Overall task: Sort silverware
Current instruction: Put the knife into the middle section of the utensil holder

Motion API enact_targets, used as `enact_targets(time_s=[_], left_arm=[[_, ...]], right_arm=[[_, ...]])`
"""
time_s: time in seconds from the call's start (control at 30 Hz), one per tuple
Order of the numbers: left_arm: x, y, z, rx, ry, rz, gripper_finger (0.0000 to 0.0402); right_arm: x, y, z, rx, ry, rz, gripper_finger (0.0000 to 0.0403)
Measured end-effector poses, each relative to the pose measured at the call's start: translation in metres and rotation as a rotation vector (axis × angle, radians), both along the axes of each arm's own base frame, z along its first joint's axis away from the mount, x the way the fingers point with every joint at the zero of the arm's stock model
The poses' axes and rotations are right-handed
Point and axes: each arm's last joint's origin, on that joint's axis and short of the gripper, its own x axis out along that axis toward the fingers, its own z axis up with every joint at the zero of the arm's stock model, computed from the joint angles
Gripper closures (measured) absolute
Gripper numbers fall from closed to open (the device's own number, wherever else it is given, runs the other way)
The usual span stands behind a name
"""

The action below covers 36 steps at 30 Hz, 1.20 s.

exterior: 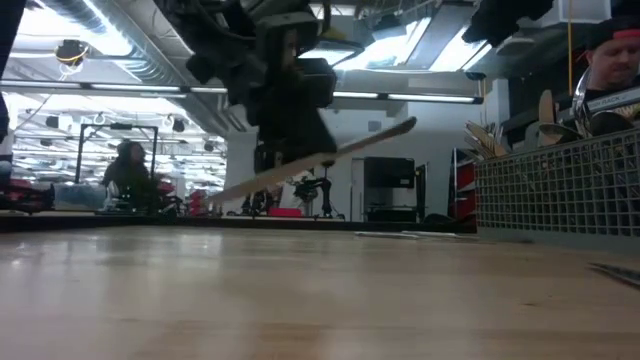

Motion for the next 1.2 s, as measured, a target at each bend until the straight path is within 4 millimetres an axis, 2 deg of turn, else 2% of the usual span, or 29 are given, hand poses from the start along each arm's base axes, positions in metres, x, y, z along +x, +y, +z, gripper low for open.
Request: enact_targets(time_s=[0.2,0.4,0.77,1.0,1.2], left_arm=[[0.004,0.032,0.008,-0.141,-0.073,0.043,0.0366],[0.002,0.046,0.009,-0.238,-0.052,0.087,0.0361],[0.003,0.046,0.011,-0.292,-0.062,0.083,0.0361],[0.004,0.046,0.013,-0.296,-0.076,0.079,0.036],[0.004,0.046,0.013,-0.296,-0.078,0.079,0.0362]], right_arm=[[0.018,0.001,-0.014,-0.177,0.08,0.134,0.0301],[0.042,0.002,-0.026,-0.341,0.096,0.265,0.0301],[0.088,0.001,-0.053,-0.553,0.119,0.279,0.0301],[0.098,0.001,-0.066,-0.567,0.171,0.271,0.0301],[0.099,0.001,-0.067,-0.567,0.173,0.272,0.0301]])
